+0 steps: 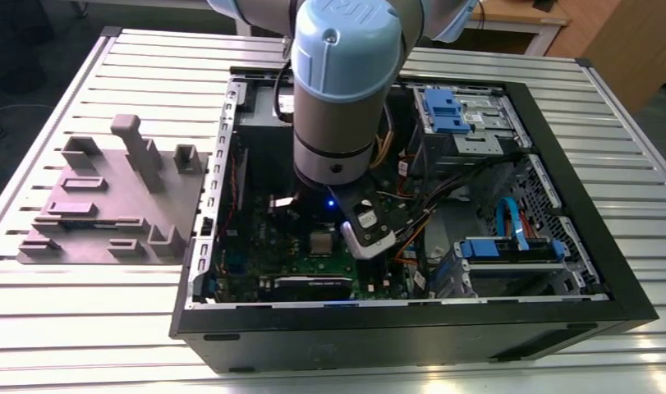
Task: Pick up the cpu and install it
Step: 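Place the cpu into insertion slot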
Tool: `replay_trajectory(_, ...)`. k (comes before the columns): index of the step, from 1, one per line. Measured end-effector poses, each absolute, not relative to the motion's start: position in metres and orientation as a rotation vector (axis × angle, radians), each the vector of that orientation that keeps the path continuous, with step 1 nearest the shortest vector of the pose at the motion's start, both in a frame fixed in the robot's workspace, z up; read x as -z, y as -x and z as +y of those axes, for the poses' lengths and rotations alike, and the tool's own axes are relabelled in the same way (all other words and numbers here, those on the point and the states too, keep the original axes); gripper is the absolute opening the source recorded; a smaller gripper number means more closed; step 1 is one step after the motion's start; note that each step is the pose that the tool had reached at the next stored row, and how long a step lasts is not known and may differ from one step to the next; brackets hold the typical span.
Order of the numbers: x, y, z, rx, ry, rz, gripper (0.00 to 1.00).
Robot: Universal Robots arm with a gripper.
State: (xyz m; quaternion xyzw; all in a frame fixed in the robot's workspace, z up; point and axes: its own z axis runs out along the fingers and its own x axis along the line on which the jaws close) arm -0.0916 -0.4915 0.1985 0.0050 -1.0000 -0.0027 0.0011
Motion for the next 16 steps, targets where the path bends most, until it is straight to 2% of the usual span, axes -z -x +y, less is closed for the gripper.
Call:
replay_trajectory(1, -0.2, 0.092, -0.491, 0.008, -0.016, -3.137, 0.51)
replay_trajectory(3, -0.202, 0.092, -0.491, 0.008, -0.016, -3.134, 0.38)
replay_trajectory(4, -0.203, 0.091, -0.491, 0.008, -0.016, -3.132, 0.38)
replay_trajectory(6, -0.205, 0.091, -0.491, 0.009, -0.016, -3.128, 0.26)
replay_trajectory(7, -0.207, 0.091, -0.491, 0.008, -0.016, -3.126, 0.26)
replay_trajectory(9, -0.209, 0.091, -0.491, 0.008, -0.016, -3.122, 0.15)
replay_trajectory(10, -0.209, 0.091, -0.491, 0.009, -0.016, -3.12, 0.15)
replay_trajectory(11, -0.21, 0.091, -0.491, 0.009, -0.016, -3.119, 0.1)
replay_trajectory(16, -0.21, 0.091, -0.491, 0.008, -0.016, -3.118, 0.1)
